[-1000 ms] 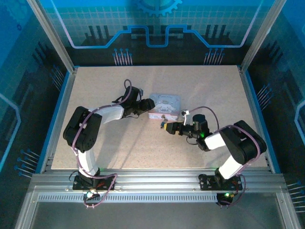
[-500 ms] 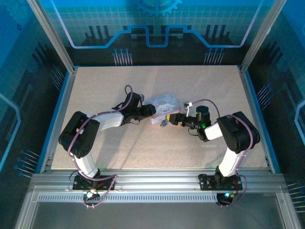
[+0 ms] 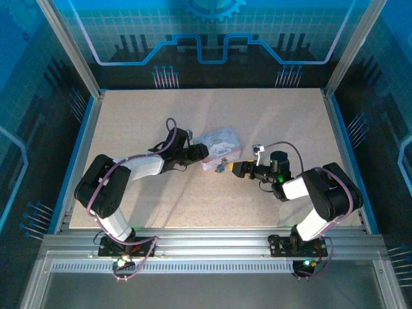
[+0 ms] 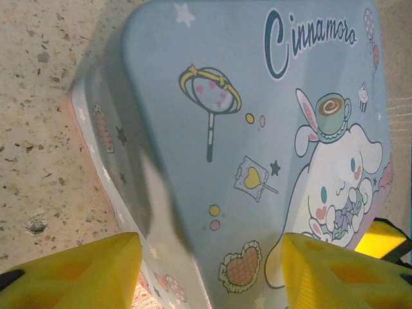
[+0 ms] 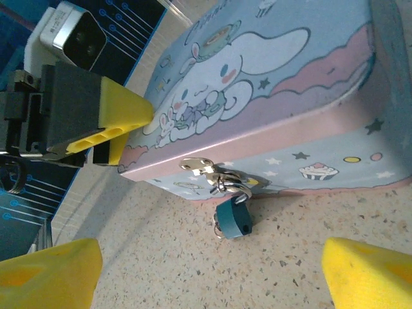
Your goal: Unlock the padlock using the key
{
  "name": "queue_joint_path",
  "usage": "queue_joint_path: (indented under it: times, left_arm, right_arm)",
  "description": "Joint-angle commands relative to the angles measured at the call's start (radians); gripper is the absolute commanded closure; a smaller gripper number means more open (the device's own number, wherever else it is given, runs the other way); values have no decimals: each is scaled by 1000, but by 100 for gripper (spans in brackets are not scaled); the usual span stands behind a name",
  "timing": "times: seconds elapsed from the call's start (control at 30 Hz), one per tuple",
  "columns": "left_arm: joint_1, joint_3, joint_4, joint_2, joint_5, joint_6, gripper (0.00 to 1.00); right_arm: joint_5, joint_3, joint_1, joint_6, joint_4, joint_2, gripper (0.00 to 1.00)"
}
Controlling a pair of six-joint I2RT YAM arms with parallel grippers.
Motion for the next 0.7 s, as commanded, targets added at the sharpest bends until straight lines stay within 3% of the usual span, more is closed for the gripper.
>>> queue_joint_path:
  times: [0.0, 0.5, 0.67]
  left_arm:
    - [-9, -43, -89, -6, -26, -9, 41]
    - [-9, -72, -56, -28, -15, -24, 41]
    - [-12, -73, -48, -29, -14, -33, 41]
  right_arm:
    - [-25, -9, -18, -16, -11, -24, 11]
    - [-16, 10, 32, 88, 207, 143, 17]
    - [-9, 19, 40, 75, 205, 163, 18]
